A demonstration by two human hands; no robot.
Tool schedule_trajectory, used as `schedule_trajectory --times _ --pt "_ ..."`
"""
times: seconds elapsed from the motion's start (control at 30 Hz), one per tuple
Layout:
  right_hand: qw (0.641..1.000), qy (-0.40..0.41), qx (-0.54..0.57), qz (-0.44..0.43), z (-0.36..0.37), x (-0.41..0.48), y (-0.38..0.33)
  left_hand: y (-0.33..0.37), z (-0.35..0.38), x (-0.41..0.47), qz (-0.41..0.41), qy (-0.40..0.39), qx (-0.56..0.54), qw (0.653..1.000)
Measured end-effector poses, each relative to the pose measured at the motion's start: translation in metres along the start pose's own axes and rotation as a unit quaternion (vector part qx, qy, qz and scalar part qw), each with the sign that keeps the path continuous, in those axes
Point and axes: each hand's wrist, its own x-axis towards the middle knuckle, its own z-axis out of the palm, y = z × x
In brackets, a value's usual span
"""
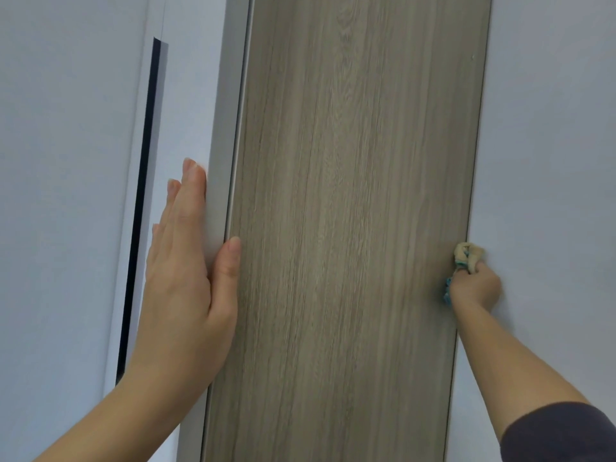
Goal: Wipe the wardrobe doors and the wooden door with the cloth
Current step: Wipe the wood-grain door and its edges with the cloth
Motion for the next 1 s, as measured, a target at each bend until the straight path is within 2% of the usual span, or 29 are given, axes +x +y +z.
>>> schedule_trajectory --times 0.13,0.2,0.37,0.5,0.67,0.87,1.0 --pt "0.999 0.009 0.048 0.015 0.005 -0.008 -0.001 0.000 0.000 0.000 -0.004 0.002 0.004 1.000" --pt "0.997 0.017 0.070 -0.006 0.008 -0.015 -0.006 0.001 0.000 0.000 -0.005 -0.001 0.007 1.000" --pt "0.980 0.025 0.100 -0.169 0.002 -0.063 -0.056 0.004 -0.001 0.000 -0.010 -0.005 0.011 1.000" --pt "0.929 0.037 0.206 -0.304 -0.009 -0.133 -0.108 0.005 -0.001 0.001 -0.019 -0.006 -0.003 1.000" --pt "0.859 -0.028 0.241 -0.451 -0.030 -0.223 -0.143 0.004 -0.002 0.000 -0.038 -0.002 -0.049 0.998" --pt "0.769 -0.114 0.221 -0.589 -0.048 -0.290 -0.107 0.000 -0.005 -0.006 -0.026 0.013 -0.121 0.992" --pt "0.725 -0.072 0.233 -0.644 -0.047 -0.286 -0.095 -0.001 -0.007 -0.028 -0.040 0.034 -0.074 0.996"
